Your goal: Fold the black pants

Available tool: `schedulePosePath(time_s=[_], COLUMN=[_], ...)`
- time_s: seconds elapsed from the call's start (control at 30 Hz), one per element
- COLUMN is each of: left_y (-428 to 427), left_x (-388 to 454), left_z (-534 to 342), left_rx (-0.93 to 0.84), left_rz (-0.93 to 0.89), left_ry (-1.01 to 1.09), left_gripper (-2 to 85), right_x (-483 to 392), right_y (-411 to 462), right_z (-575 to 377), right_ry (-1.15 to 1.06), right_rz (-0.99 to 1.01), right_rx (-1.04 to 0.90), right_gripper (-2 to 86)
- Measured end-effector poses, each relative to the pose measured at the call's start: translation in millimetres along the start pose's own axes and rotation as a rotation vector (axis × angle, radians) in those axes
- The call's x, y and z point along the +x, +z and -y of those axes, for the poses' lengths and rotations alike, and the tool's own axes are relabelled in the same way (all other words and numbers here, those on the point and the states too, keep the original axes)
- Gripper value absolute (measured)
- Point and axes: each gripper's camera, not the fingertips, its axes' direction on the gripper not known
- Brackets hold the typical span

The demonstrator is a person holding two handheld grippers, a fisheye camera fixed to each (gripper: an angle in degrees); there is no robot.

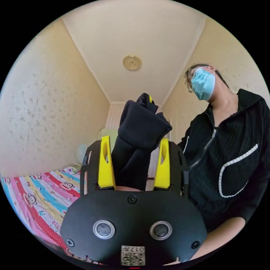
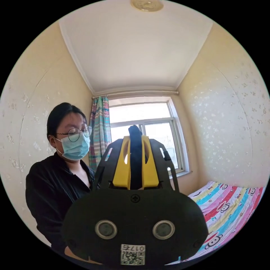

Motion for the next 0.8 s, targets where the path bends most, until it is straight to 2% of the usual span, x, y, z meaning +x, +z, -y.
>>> schedulePosePath(time_s=[0.2,0.33,0.47,0.57,0.7,0.8], left_y=[22.5,31.4,55.9,74.6,95.9,106.7], left_x=[10.3,21.3,66.8,96.9,147.1,179.9], left_z=[63.4,125.3,208.5,255.0,287.9,294.9], left_rx=[0.035,0.037,-0.046,-0.074,-0.037,0.029], left_rz=[-0.032,0.069,0.259,0.347,0.453,0.487], left_ry=[0.024,0.019,0.19,0.241,0.316,0.36], left_gripper=[8.4,7.3,7.1,7.1,6.9,6.9], right_x=[-17.5,-30.0,-45.5,-62.2,-95.5,-128.4], right_y=[-19.5,-33.2,-42.9,-48.8,-51.5,-51.4], right_z=[45.5,105.1,171.3,213.2,252.5,276.8], right_ry=[-0.052,-0.095,-0.115,-0.145,-0.222,-0.292], right_rz=[-0.049,-0.077,-0.172,-0.23,-0.304,-0.459], right_rx=[0.027,0.012,-0.019,-0.041,-0.06,-0.065], right_gripper=[6.3,6.4,6.6,6.7,6.8,6.9])
